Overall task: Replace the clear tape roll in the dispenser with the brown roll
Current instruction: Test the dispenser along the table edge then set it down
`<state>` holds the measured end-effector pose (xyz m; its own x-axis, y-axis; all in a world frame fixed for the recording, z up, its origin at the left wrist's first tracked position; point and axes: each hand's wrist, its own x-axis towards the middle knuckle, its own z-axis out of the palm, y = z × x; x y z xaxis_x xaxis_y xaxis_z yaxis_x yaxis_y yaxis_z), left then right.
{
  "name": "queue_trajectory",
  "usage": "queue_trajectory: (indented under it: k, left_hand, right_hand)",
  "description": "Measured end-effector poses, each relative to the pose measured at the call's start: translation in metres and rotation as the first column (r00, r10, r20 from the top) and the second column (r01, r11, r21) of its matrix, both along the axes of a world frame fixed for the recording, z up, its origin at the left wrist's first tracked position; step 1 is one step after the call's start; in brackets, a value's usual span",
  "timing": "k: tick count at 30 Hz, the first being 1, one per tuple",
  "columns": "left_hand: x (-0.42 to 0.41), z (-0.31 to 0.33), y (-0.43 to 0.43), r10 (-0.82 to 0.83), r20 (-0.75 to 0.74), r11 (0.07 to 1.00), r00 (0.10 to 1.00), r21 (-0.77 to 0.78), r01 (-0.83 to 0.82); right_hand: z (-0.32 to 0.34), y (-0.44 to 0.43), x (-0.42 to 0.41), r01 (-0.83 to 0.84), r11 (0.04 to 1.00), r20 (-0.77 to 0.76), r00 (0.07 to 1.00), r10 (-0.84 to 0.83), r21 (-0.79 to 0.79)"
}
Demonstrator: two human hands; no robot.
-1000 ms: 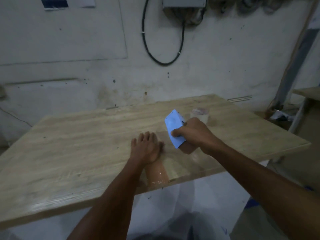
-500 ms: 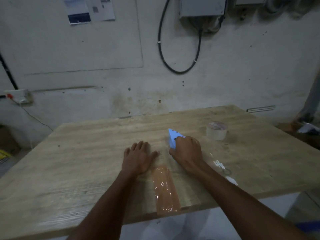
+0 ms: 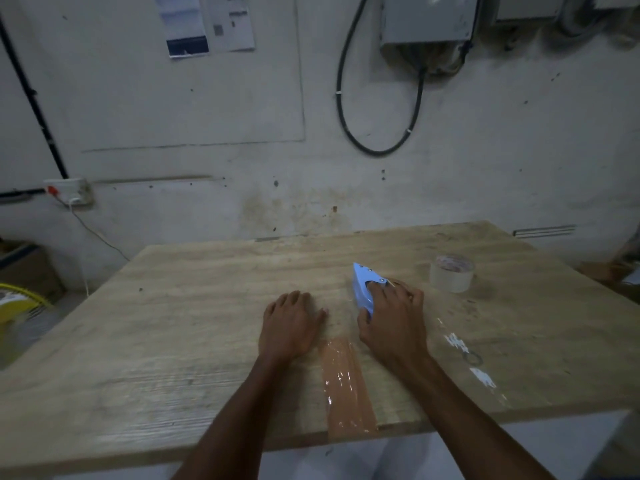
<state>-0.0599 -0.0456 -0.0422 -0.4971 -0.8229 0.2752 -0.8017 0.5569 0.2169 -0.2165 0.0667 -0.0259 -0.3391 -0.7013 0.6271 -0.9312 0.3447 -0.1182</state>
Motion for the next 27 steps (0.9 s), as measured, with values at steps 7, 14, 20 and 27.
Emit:
queue_trajectory:
  k: [7, 14, 20, 27]
  left_hand:
    - [0.004, -0.003, 0.004, -0.014, 0.027, 1.0, 1.0, -0.011, 0.014]
    - [0.01, -0.005, 0.008, -0.012, 0.042, 1.0, 0.999, -0.019, 0.012]
    - [0.01, -0.007, 0.009, -0.01, 0.043, 0.999, 0.999, -0.038, 0.012]
    - [0.009, -0.007, 0.008, -0.01, 0.041, 1.0, 0.999, -0.029, 0.012]
  right_hand:
    - [-0.001, -0.001, -0.002, -0.031, 0.996, -0.003, 0.999, 0.032, 0.078]
    - [0.002, 0.0, 0.001, -0.044, 0.996, 0.001, 0.999, 0.044, 0.082]
    - [-0.002, -0.001, -0.002, -0.036, 0.999, -0.045, 0.998, 0.037, 0.015]
    - [-0.005, -0.004, -0.003, -0.022, 0.997, 0.058, 0.998, 0.018, 0.069]
